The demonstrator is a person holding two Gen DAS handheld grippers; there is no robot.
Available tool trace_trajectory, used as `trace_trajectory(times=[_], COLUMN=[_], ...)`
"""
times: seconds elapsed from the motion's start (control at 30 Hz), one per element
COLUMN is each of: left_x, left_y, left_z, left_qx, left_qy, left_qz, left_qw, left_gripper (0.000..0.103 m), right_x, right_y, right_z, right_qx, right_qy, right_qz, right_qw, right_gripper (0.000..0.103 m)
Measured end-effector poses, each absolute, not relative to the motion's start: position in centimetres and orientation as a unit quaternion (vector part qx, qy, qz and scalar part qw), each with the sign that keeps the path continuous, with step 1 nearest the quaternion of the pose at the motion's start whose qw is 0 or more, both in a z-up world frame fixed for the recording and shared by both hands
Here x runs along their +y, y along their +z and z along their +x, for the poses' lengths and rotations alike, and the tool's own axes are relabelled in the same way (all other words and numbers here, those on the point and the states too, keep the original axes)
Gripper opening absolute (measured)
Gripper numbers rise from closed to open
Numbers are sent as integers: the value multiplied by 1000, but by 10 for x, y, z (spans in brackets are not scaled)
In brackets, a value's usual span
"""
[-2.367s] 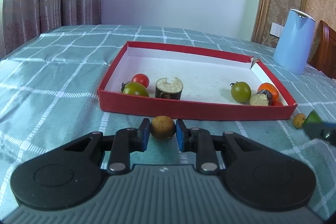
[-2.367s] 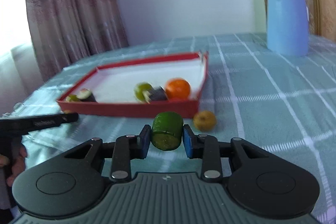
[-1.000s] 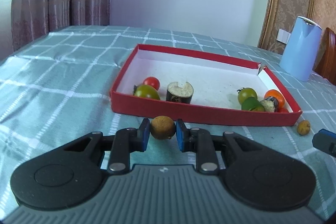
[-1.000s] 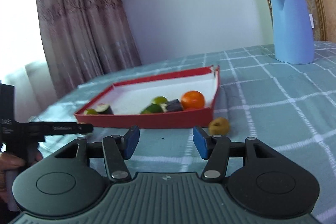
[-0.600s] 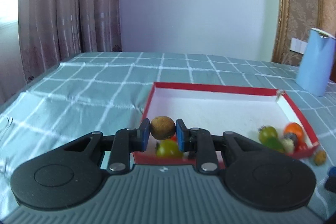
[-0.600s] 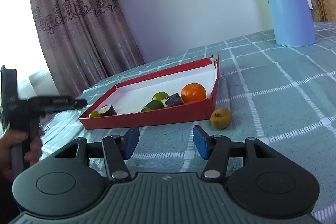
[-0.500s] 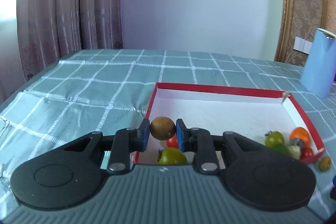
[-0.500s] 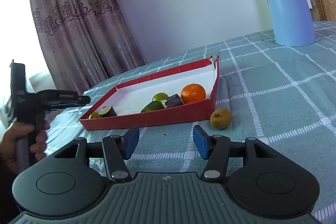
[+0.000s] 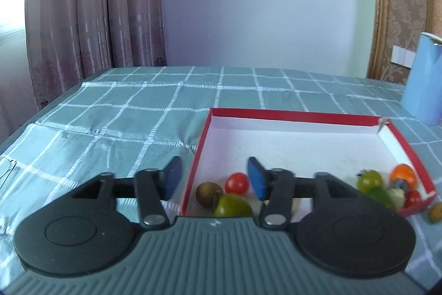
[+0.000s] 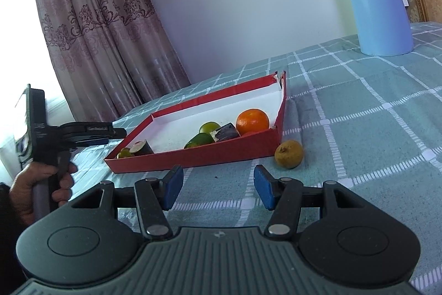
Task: Organize fruits
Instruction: 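Lower the brown kiwi into the red box and open the left gripper, then grasp the second small brown kiwi with the right gripper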
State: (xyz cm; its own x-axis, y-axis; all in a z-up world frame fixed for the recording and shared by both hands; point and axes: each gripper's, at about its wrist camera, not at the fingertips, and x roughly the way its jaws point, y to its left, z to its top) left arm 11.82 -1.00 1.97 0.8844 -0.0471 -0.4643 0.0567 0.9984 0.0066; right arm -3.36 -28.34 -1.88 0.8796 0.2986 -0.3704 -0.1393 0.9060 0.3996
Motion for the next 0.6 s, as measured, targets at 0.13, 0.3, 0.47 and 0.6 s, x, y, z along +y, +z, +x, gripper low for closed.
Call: trace_trajectory(times=[0.13, 0.3, 0.47, 0.6], left_x=[-11, -10, -15, -11], left_y=[18, 2, -13, -17], left_z=[81, 52, 49, 54], left_qx=[217, 232, 252, 271], left_qy=[-28, -34, -33, -19], left_qz=[23, 20, 26, 15], left_qw=[975, 972, 967, 962], left_gripper=[92, 101, 103, 103], right_x=[-283, -288, -285, -285], right_y=[-16, -10, -7, -11], right_z=[-37, -33, -13, 7], right_qx=[222, 229, 242, 262], right_qy=[105, 63, 29, 17], right_qz=[163, 111, 35, 17], right_qw=[956, 965, 969, 965], right_gripper=[56, 65, 67, 67])
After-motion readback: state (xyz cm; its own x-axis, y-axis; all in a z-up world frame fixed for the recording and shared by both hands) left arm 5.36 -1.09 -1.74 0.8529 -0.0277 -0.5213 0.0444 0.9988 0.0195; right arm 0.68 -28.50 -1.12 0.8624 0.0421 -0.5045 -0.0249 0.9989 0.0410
